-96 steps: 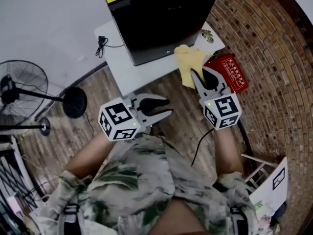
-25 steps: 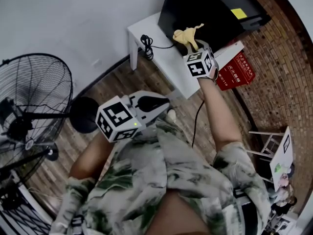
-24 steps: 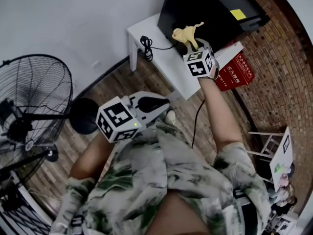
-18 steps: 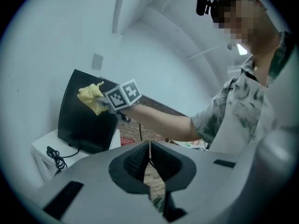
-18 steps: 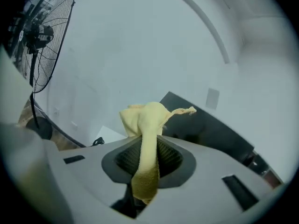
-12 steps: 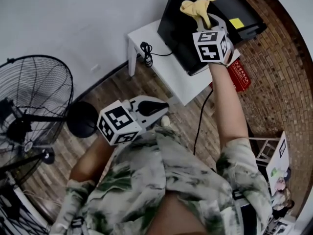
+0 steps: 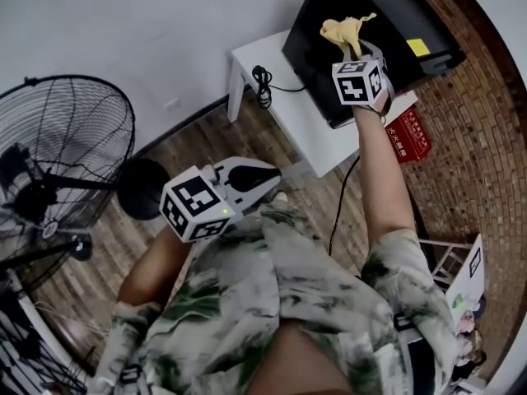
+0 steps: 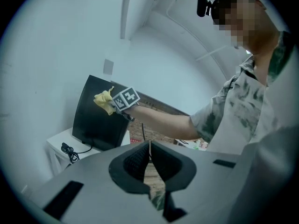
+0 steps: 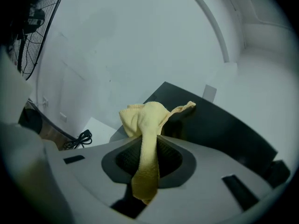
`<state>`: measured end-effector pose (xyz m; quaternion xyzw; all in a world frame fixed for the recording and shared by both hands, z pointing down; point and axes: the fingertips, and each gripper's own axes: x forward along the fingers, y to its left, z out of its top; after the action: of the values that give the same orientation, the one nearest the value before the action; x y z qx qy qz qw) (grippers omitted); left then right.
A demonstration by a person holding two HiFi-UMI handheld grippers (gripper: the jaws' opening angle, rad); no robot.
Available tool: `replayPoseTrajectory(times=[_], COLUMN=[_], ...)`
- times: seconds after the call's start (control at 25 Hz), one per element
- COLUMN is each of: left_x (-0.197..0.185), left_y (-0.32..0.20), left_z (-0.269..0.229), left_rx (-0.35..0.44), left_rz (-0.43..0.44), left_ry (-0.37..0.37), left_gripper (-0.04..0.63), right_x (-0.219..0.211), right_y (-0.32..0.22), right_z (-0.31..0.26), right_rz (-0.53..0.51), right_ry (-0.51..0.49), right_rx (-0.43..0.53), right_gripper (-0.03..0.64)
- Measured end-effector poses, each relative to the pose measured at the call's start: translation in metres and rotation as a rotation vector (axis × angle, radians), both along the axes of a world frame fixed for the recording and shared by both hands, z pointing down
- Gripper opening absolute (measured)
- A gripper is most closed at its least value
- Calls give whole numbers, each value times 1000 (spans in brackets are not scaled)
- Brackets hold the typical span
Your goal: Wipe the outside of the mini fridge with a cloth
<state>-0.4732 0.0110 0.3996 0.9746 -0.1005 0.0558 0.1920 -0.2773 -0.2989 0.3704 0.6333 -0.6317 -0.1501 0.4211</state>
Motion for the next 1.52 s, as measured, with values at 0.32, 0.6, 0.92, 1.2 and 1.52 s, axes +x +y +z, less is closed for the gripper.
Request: replayPoseTrajectory(times=[0.32,0.6,0.92,1.2,1.52], left_x=[-7,-14,-20,-22,-14], left_y=[2,-11,-31,-45,-51], left_z=[9,12,17,18,13], left_rx=[-37,-46,-61,-66,-58], left_rz=[-28,-66,-87,-101,-90], left_ry=[-16,-27,-38,-32,-20], left_gripper=[32,32,32,32,32], right_x=[3,-4,-12,-42,-80], right_y=[-2,-9,-19,-30,-58], right_z=[86,148,180,106,-36], right_rz=[24,30,4,-89,-159], right_ry=[18,-6,-19,-75,-92], right_rx=[-132,-232,-283,-138,119], right_gripper=[87,87,87,87,87])
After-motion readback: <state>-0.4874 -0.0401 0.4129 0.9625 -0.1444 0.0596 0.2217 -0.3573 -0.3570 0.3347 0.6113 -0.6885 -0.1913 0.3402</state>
